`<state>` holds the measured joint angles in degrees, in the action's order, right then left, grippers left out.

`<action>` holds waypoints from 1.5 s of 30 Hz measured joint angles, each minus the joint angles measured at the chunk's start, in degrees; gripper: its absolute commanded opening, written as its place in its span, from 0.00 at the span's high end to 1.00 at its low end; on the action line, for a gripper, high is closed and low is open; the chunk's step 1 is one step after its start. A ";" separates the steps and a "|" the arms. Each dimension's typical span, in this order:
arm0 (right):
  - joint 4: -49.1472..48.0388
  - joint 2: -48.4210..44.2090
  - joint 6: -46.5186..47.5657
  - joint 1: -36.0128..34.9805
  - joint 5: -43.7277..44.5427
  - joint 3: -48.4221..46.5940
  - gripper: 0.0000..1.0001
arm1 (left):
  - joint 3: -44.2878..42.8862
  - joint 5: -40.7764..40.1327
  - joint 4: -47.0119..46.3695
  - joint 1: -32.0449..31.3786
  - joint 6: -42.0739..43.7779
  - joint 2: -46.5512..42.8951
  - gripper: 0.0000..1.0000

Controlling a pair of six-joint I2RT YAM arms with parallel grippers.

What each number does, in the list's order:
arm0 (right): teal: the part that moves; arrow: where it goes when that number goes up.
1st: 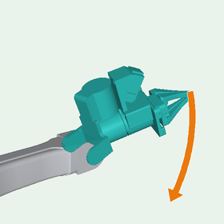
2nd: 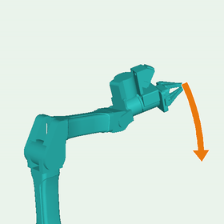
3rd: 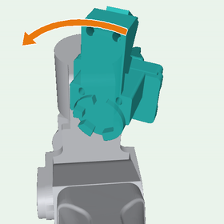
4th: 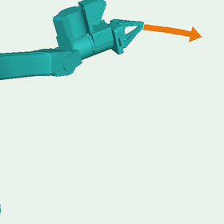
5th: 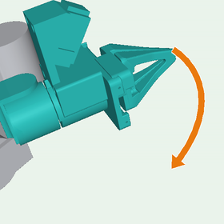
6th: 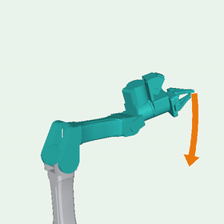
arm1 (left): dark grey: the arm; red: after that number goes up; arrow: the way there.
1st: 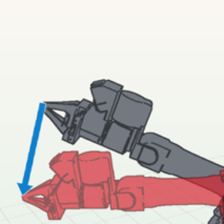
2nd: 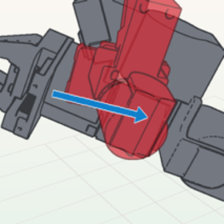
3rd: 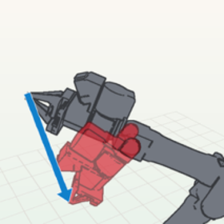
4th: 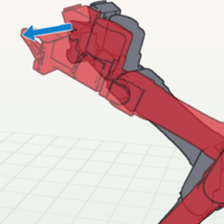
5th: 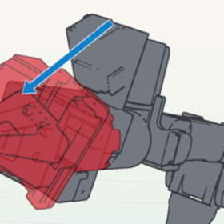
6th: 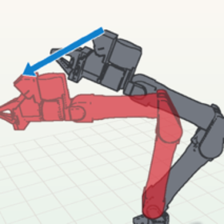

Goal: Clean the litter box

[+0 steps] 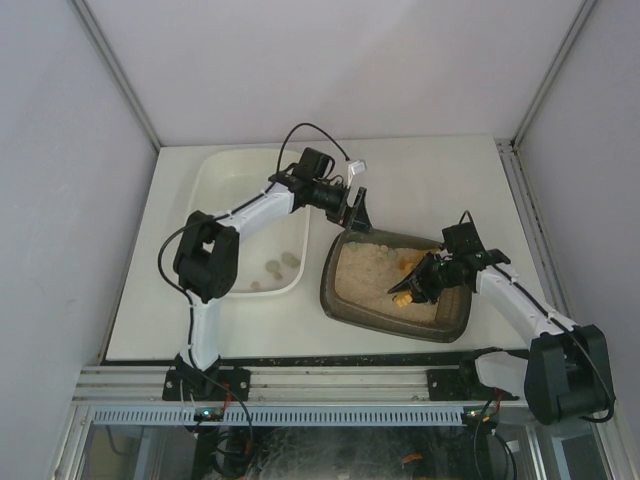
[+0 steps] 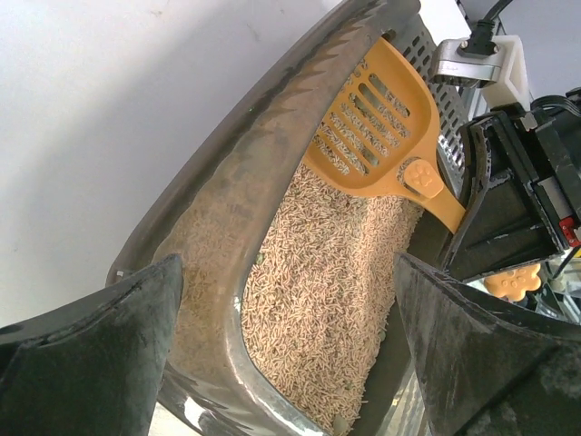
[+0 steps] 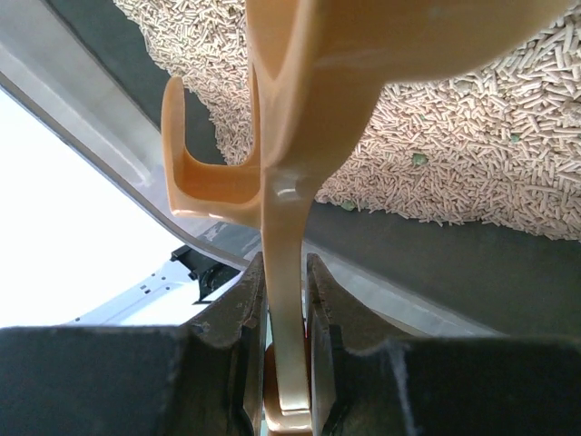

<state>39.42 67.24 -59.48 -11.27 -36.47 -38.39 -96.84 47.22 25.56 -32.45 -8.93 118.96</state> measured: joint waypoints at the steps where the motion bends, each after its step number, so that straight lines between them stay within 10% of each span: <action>1: -0.07 0.15 0.07 -0.02 -0.13 0.00 1.00 | 0.50 0.00 -0.76 0.00 -0.22 -0.13 0.00; 45: -21.42 13.94 -2.51 -9.03 -11.43 0.09 1.00 | 9.77 -1.07 -5.51 1.81 -0.85 -5.44 0.00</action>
<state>18.00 81.19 -62.00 -20.29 -47.90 -38.30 -87.07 46.15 20.05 -30.63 -9.78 113.51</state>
